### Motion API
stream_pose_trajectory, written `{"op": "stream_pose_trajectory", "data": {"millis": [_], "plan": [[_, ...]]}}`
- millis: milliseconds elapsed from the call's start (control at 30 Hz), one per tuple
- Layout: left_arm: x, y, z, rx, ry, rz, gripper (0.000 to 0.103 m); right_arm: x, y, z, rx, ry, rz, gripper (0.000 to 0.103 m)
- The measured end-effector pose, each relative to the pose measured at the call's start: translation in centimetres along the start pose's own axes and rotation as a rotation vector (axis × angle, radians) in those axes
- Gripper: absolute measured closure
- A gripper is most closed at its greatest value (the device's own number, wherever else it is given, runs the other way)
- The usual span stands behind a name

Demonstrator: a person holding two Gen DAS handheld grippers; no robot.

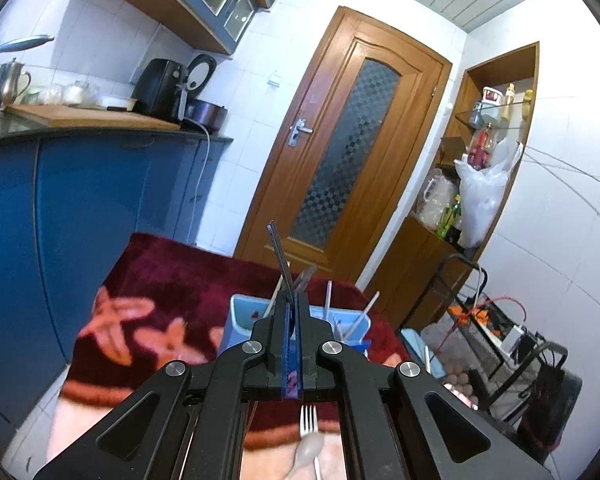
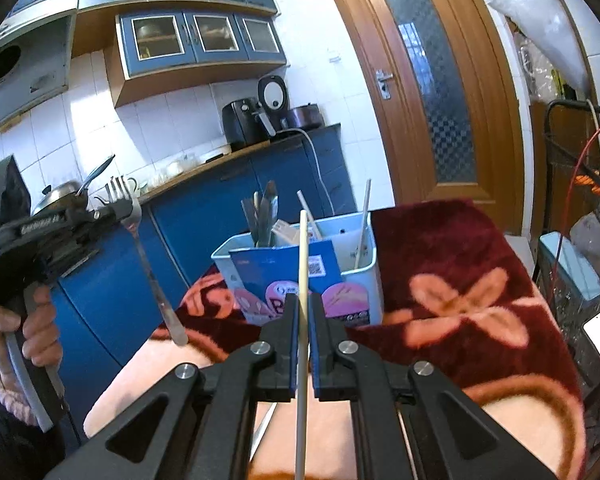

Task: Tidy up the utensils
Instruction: 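Lift the fork and chopstick and lower both into the blue caddy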

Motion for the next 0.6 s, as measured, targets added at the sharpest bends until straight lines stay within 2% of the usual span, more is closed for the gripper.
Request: {"op": "stream_pose_trajectory", "data": {"millis": [400,600], "plan": [[2.8,0.1,6.7,-0.024,-0.101,-0.005,0.101,0.7,-1.8,-0.2,0.025,-0.022,0.000,0.097],[5.0,0.5,7.5,-0.056,-0.122,-0.030,0.101,1.2,-2.7,-0.1,0.035,-0.021,-0.005,0.097]]}}
Point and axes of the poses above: each gripper's, at about its wrist camera, not at the fingertips, and x roughly the way its jaws point, y to its left, z to its top, the point moved 4 cm from there along x, roughly the way its jaws point, and after that the axes turned 8 degrees about x, right-handed, at the moved point
